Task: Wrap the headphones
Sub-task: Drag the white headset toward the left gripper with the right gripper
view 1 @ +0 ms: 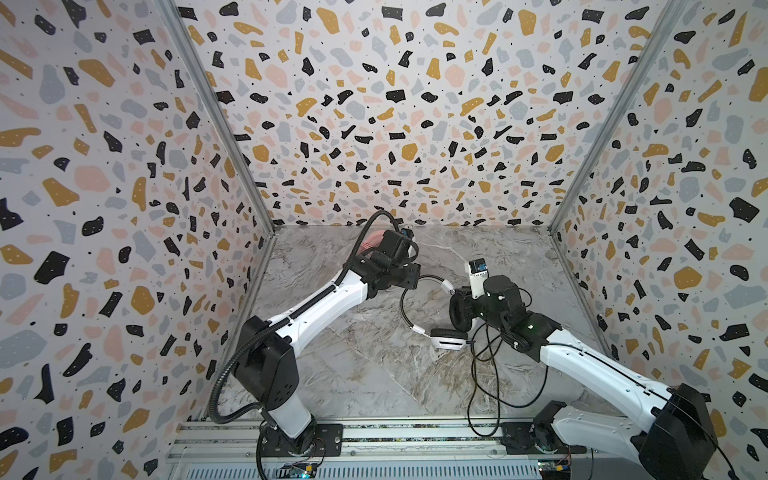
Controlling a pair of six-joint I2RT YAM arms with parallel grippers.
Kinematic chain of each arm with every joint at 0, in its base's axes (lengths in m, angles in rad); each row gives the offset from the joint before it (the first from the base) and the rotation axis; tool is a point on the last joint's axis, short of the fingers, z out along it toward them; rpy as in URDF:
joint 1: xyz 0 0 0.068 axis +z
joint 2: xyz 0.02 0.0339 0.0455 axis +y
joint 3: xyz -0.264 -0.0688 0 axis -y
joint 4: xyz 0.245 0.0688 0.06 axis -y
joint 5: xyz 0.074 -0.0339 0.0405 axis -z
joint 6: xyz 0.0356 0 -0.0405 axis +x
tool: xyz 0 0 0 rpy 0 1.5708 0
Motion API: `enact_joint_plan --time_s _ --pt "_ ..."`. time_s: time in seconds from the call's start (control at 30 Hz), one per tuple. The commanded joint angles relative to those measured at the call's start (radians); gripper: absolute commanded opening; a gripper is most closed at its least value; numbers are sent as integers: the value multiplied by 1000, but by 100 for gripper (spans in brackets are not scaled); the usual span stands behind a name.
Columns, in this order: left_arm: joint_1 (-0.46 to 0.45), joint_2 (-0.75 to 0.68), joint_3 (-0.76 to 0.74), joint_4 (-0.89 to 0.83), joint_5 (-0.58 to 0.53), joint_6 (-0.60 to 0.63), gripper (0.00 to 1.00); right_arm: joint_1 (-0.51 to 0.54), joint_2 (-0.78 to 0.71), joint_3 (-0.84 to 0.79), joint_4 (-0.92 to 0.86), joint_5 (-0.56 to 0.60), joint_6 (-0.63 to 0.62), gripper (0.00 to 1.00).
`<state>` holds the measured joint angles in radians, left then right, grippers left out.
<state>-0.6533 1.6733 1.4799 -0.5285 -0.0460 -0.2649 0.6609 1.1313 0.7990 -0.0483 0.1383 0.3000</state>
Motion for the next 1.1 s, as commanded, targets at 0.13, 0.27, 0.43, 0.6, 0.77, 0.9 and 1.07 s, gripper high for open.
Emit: enact_joint_plan --time_s 0.13,0.27,0.43,0.6,0.77,0.9,1.07 --pt "-20 49 43 -85 -65 69 60 12 -73 53 52 -40 49 22" --pt "-23 44 29 -81 -40 64 60 14 -77 49 70 -24 51 22" --pt "-22 -20 -16 -24 -32 56 61 12 -35 45 54 29 42 20" --pt "-20 -62 -66 18 -87 57 63 -15 25 66 -22 15 -15 24" --pt "3 -64 -89 32 -68 57 63 -251 115 136 -214 -222 -50 56" --pt "26 -61 -131 69 -2 45 63 -323 159 144 -291 -265 -116 69" --pt "38 -37 -131 55 38 53 63 -323 217 135 -286 -300 -145 77"
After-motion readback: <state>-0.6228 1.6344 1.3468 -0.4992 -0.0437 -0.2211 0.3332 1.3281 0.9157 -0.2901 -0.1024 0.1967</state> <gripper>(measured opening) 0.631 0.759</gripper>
